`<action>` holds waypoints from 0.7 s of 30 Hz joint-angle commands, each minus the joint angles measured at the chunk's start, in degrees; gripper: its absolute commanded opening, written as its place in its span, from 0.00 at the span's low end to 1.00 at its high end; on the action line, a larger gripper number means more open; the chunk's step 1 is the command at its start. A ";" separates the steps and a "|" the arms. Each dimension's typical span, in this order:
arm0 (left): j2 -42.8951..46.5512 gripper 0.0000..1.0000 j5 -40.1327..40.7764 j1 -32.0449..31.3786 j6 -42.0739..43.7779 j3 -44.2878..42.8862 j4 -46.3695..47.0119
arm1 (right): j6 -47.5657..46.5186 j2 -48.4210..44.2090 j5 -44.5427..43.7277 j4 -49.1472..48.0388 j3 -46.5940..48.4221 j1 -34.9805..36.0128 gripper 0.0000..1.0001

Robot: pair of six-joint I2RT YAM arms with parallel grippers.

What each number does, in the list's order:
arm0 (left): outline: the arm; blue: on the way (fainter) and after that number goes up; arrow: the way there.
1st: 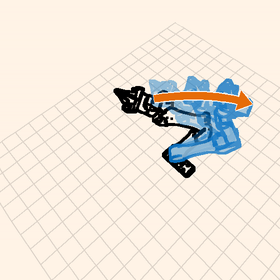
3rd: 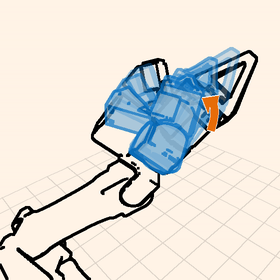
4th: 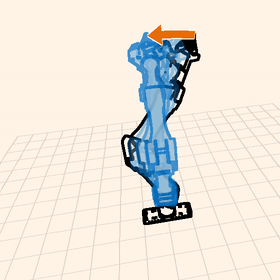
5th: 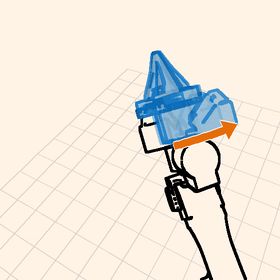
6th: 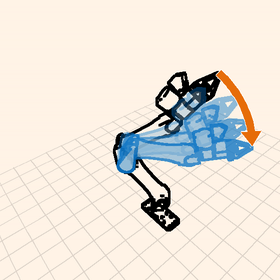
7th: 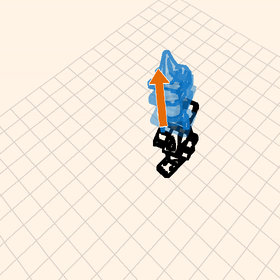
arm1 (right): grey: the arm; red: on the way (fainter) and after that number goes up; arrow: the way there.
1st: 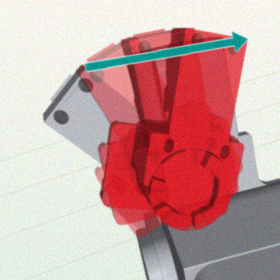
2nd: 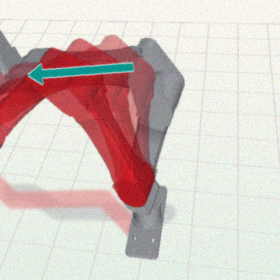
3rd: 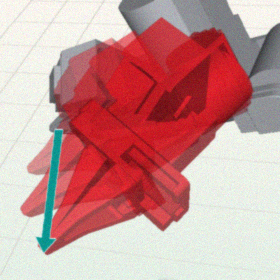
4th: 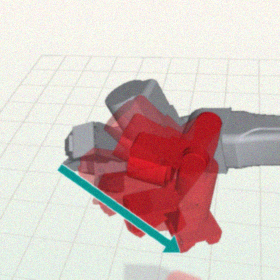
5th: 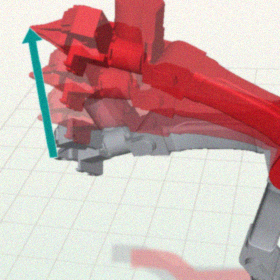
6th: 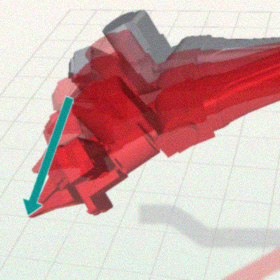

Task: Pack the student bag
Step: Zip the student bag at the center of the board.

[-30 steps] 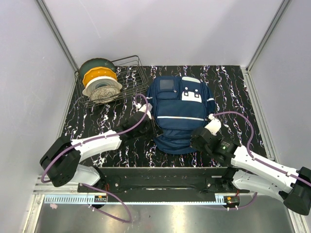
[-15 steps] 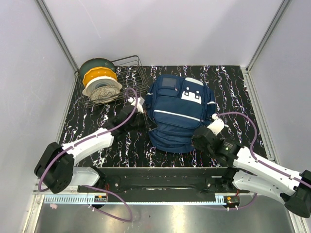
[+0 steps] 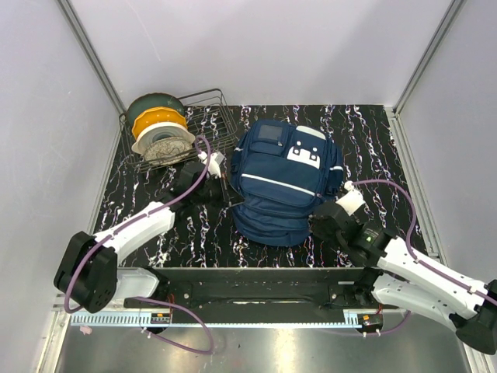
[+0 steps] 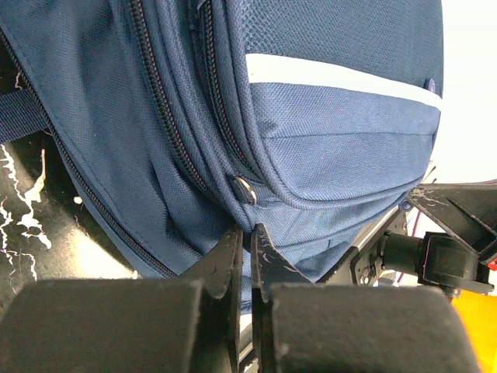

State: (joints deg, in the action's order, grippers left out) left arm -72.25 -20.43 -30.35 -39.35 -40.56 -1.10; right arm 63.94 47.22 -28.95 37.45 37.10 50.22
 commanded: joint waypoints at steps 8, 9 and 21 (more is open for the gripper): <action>-3.07 0.10 -6.02 6.00 8.42 -7.61 -3.30 | -1.98 -3.28 -6.30 6.95 2.62 -1.88 0.00; -3.16 0.13 -7.86 5.83 6.94 -7.00 -1.38 | -2.07 -2.58 -5.25 6.15 2.54 -1.88 0.00; 5.27 0.99 -3.93 5.04 1.74 2.93 3.65 | 1.44 -0.90 -2.78 -1.24 -2.29 -1.88 0.00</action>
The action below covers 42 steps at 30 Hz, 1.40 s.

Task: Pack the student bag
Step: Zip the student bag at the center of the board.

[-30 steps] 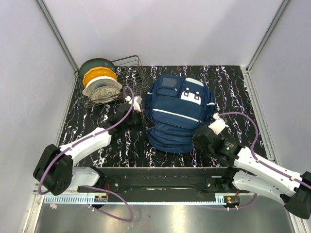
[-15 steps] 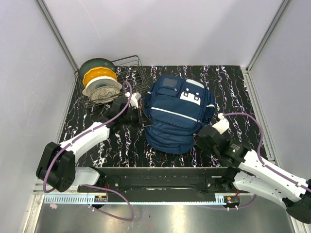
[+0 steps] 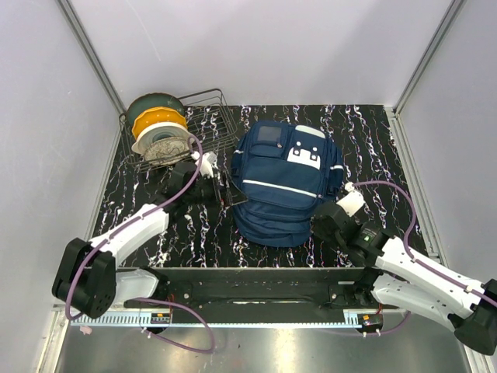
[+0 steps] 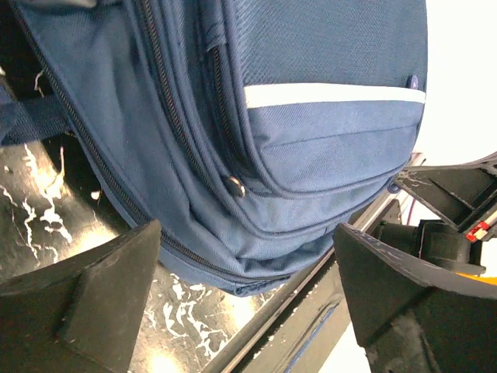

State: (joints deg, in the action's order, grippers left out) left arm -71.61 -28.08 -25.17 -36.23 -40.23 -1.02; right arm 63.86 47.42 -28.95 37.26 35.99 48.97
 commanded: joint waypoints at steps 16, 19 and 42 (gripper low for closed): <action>8.86 0.99 21.39 -10.59 -8.60 1.47 -3.73 | 2.32 1.71 -3.75 -5.00 -2.33 -0.63 0.00; 9.03 0.99 24.12 -13.49 -10.95 0.85 -4.78 | 2.24 1.80 -3.48 -5.52 -2.24 -0.63 0.00; -4.23 0.89 27.90 -24.40 -24.50 4.37 14.72 | -6.20 1.45 9.88 -18.53 -3.38 1.21 0.00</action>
State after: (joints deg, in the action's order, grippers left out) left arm -73.76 -3.55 -49.34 -58.94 -35.59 6.94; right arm 59.13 49.28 -21.21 25.52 31.31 48.86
